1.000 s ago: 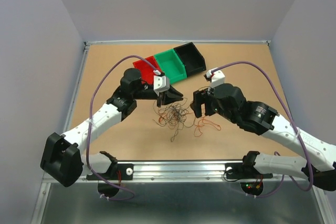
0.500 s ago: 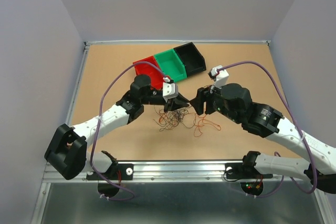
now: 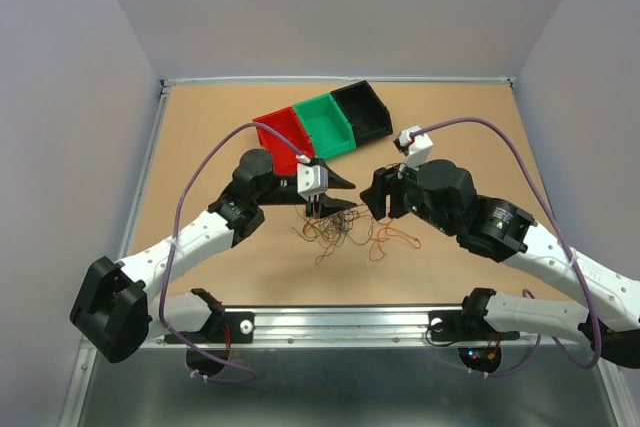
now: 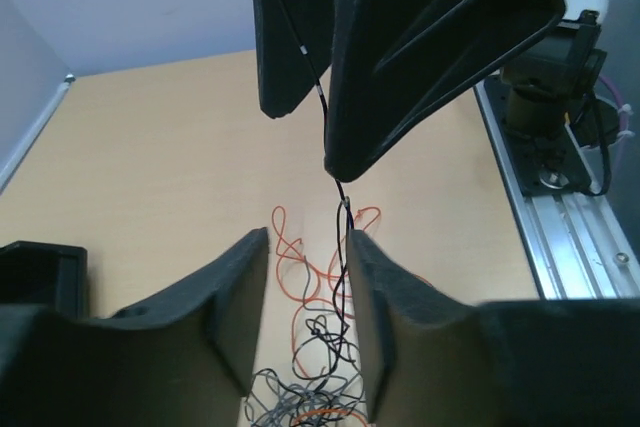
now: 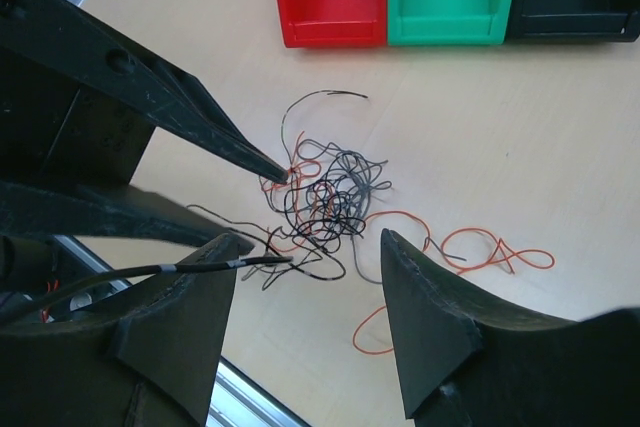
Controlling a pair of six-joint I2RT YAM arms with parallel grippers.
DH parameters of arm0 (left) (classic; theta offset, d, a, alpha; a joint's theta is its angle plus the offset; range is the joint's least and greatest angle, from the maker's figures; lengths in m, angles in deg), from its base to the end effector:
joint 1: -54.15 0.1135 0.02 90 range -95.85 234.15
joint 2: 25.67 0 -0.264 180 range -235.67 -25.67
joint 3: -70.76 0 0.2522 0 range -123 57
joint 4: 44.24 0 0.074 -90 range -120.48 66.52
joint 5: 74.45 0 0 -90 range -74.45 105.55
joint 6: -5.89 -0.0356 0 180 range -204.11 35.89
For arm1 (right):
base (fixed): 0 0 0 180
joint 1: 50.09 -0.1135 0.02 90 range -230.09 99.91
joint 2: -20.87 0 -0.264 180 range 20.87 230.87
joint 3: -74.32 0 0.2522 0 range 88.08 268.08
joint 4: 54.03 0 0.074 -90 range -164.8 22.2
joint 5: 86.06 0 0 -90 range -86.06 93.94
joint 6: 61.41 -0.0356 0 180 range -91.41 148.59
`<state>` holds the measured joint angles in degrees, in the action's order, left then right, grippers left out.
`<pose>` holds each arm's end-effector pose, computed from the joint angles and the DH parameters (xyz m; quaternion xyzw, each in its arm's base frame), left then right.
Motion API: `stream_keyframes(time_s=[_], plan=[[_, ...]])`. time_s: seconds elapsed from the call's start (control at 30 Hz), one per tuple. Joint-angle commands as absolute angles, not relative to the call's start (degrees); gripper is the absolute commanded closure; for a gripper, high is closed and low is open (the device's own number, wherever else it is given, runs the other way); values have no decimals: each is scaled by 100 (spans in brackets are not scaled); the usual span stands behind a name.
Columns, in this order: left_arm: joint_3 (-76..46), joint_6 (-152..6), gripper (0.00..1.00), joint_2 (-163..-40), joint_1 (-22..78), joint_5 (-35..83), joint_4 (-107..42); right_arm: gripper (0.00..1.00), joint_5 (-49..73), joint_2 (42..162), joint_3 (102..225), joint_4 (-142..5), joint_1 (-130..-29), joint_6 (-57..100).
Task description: Untangle the cables
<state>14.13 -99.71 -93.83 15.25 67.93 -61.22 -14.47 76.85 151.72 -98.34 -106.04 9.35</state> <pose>0.1879 -0.1879 0.3172 0.5667 0.3871 -0.4249 0.5903 0.1249 0.1647 0.3825 -0.1751 0.8086 0.2272 0.5136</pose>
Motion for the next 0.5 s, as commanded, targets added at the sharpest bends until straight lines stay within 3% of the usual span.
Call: stream_keyframes(time_s=[0.0,0.03,0.27,0.43,0.47], plan=[[1578,-10011,46,-9097,1495,6916,-6441,36,-1539,7632,15075,-9504,-10599,987],[1595,-10011,39,-9106,1495,6925,-6432,36,-1522,7632,15075,-9495,-10599,987],[1490,-10055,32,-9396,1363,6881,-6423,37,-1416,7703,15145,-9469,-10599,996],[1288,-10099,34,-9641,1135,6469,-6415,37,-1258,7791,15189,-9434,-10599,1057],[1244,-10099,44,-9773,1065,6329,-6414,37,-1215,7799,15198,-9408,-10599,1057]])
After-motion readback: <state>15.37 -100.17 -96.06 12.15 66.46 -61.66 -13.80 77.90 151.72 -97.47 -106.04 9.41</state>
